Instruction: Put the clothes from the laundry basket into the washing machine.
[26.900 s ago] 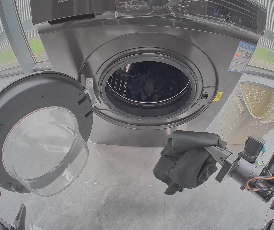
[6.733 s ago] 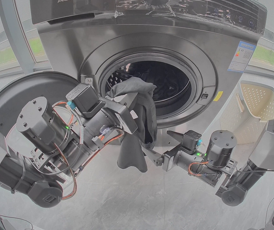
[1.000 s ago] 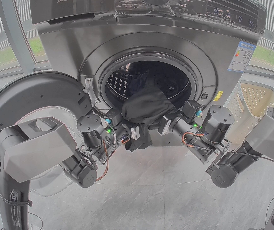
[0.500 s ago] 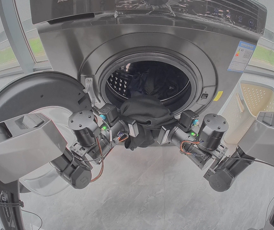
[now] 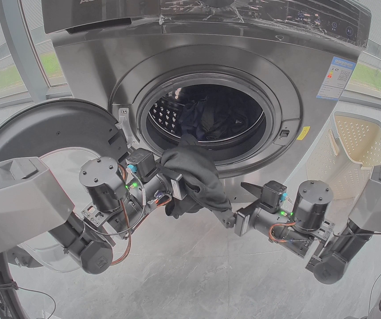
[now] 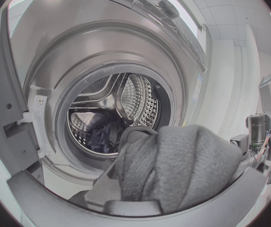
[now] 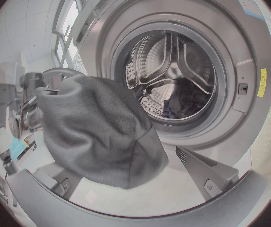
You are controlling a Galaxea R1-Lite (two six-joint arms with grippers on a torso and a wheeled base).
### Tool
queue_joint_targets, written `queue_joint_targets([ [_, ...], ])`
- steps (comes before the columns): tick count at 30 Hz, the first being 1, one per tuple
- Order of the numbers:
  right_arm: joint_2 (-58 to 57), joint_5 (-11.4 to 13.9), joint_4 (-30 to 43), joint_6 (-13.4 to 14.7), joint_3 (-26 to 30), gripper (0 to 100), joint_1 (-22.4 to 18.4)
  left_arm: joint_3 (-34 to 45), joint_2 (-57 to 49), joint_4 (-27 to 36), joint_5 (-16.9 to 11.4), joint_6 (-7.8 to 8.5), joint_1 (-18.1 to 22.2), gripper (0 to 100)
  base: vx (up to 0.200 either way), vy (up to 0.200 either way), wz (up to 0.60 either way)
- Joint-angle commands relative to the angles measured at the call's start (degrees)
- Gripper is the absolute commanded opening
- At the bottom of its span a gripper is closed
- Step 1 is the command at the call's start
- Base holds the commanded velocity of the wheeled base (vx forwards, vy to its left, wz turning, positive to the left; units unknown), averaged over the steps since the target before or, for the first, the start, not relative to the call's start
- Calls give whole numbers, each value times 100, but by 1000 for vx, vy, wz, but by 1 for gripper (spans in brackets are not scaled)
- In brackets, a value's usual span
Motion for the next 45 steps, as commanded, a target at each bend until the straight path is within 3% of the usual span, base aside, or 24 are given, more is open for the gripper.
queue_joint_targets([
  [1, -696, 486, -71, -267, 1100, 100, 55, 870, -840, -17, 5, -467, -108, 0, 0, 0, 0],
  [3, -776, 689, -300, -267, 1460, 100, 73, 1125, -1130, -17, -12, -766, -108, 0, 0, 0, 0],
  [6, -943, 1040, -475, -267, 1865, 100, 46, 1617, -1587, -17, -65, -1003, -99, 0, 0, 0, 0],
  [8, -1118, 1146, -449, -276, 1882, 100, -15, 1819, -1815, -17, -109, -977, -99, 0, 0, 0, 0],
  [13, -1259, 1093, -449, -240, 1513, 100, -244, 1863, -1868, -17, -100, -959, -126, 0, 0, 0, 0],
  [16, -1206, 706, -449, -232, 1452, 100, -912, 1898, -1754, -17, -74, -933, -99, 0, 0, 0, 0],
  [21, -1206, 662, -449, -232, 1381, 100, -1246, 2022, -1780, -17, -82, -933, -38, 0, 0, 0, 0],
  [45, -1110, 530, -449, -232, 1390, 100, -903, 2224, -1517, -17, -91, -906, 59, 0, 0, 0, 0],
])
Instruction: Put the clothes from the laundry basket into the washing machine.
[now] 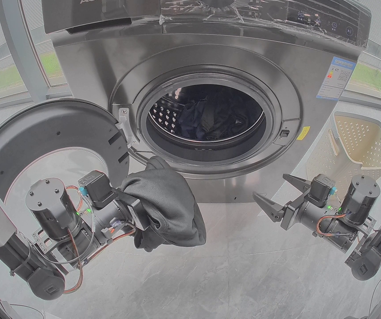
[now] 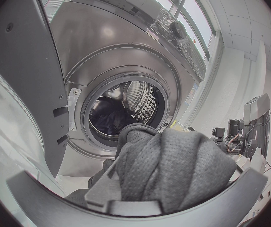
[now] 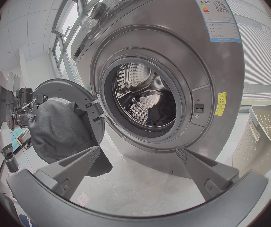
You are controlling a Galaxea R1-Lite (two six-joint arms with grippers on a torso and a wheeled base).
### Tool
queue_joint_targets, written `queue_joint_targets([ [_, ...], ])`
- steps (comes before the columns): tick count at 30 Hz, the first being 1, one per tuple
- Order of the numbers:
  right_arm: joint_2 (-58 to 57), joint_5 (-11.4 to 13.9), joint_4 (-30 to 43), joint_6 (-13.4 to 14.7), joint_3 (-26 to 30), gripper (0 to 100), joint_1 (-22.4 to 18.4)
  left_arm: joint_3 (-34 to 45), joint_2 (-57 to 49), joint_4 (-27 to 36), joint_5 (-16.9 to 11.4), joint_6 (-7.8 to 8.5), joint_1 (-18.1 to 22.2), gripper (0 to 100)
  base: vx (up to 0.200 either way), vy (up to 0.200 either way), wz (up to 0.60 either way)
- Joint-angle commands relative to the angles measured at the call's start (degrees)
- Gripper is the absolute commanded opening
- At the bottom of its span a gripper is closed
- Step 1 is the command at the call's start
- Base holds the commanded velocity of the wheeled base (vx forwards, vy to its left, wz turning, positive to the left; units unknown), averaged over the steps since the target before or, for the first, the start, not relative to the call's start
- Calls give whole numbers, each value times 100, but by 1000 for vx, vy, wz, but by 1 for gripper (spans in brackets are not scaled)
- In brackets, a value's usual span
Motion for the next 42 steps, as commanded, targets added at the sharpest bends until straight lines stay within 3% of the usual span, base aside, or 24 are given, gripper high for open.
queue_joint_targets([
  [1, 56, 4, -2, 1, 4, 100, 63, -2, 35, -4, -17, -10, 9, 0, 0, 0, 0],
  [11, 144, 4, -2, 10, 4, 100, 116, 6, 132, -12, -8, 51, -61, 0, 120, 0, 0],
  [22, 144, -5, -2, 10, 13, 100, 169, 103, 273, -4, 18, 403, -272, 0, 55, 0, 0],
  [34, 144, 4, -2, 19, 13, 100, 169, 138, 387, -21, 45, 438, -334, 0, 0, 0, 0],
  [42, 144, 4, -2, 19, 13, 100, 169, 147, 404, -21, 45, 455, -325, 0, 0, -150, 0],
])
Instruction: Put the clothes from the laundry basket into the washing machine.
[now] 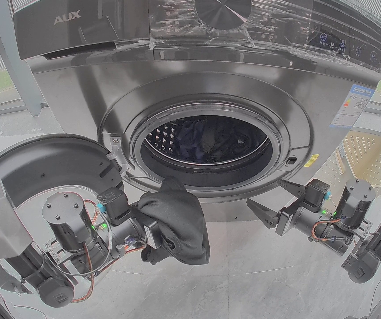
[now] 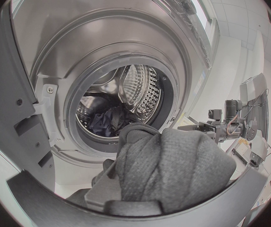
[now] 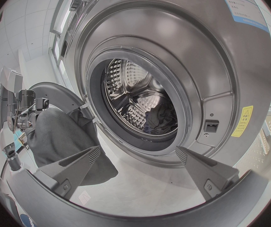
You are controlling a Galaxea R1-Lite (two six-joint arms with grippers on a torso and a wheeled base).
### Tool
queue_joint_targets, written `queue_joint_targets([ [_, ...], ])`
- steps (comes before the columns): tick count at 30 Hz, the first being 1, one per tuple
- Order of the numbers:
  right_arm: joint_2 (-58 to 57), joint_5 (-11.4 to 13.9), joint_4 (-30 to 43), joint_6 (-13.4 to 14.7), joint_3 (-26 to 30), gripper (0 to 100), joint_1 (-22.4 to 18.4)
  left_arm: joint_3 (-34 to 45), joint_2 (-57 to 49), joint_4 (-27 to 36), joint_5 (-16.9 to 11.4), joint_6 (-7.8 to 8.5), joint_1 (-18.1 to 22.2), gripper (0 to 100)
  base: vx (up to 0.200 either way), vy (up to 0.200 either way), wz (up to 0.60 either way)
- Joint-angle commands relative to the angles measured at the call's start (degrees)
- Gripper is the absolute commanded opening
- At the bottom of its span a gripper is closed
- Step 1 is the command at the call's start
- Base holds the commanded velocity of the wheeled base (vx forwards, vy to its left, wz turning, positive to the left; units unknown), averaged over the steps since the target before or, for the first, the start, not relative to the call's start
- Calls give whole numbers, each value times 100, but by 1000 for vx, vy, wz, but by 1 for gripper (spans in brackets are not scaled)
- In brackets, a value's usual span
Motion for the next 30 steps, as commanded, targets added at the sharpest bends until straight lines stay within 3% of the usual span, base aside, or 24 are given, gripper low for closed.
queue_joint_targets([
  [1, 11, 4, -2, -1, 8, 100, 0, 14, 39, 1, 3, -5, -3, 0, 0, 0, 0],
  [13, 20, 4, -2, -1, 17, 100, 0, -12, 127, 1, 3, -5, 14, 0, 0, 0, 0],
  [20, 20, 4, -2, -1, 34, 100, 71, -21, 153, 1, 3, -5, 41, 0, 200, 0, 0],
  [25, 11, 13, -2, -10, 193, 100, 194, -12, 162, 1, 3, -5, -12, 0, 80, 0, 0],
  [30, 2, 83, -2, -45, 667, 100, 589, 5, 171, 1, 3, -5, -117, 0, 0, 0, 0],
])
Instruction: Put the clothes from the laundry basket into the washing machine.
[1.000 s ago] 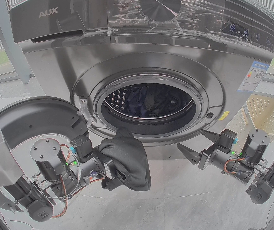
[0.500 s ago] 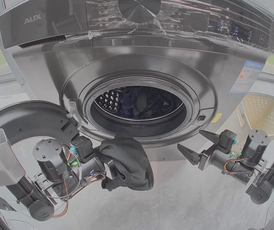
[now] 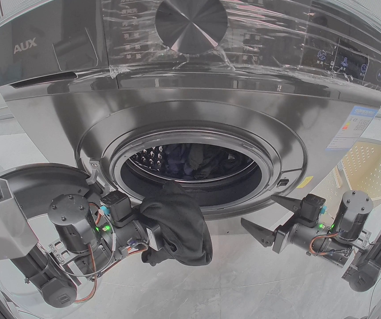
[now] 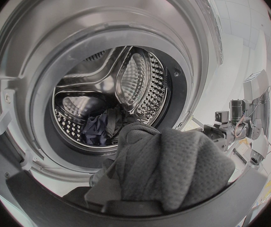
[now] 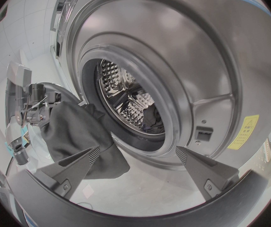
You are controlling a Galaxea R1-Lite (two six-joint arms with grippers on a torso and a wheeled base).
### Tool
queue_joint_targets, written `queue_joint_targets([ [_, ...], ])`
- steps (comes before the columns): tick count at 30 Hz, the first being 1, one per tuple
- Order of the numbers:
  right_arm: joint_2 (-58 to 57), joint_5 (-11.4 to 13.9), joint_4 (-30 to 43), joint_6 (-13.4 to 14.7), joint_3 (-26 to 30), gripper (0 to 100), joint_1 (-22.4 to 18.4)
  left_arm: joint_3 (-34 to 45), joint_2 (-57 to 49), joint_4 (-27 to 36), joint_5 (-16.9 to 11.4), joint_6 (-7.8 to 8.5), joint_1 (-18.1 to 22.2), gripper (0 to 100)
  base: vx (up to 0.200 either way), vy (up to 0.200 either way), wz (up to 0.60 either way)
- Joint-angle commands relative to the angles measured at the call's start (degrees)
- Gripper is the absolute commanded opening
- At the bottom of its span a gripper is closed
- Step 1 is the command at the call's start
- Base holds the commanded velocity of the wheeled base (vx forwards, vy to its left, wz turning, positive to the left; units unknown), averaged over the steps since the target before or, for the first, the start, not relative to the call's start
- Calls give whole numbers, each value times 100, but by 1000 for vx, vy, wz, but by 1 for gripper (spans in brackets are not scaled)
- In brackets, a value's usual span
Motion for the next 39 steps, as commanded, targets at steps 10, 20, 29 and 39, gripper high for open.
queue_joint_targets([
  [10, -59, -37, 1, 28, 549, 100, 1002, -579, 827, 7, -2, 130, -329, 0, 0, 0, 0],
  [20, -86, -37, 1, 19, 549, 100, 993, -2890, 2303, 7, 104, 209, 49, 0, 0, 0, 0],
  [29, -129, -46, 1, 19, 558, 100, 1002, -4094, 2672, 798, 200, 174, 251, 0, 0, 0, 0],
  [39, -94, -46, 1, 19, 567, 100, 1002, -5729, 3094, 2055, 209, 174, 410, 0, 0, 0, 0],
])
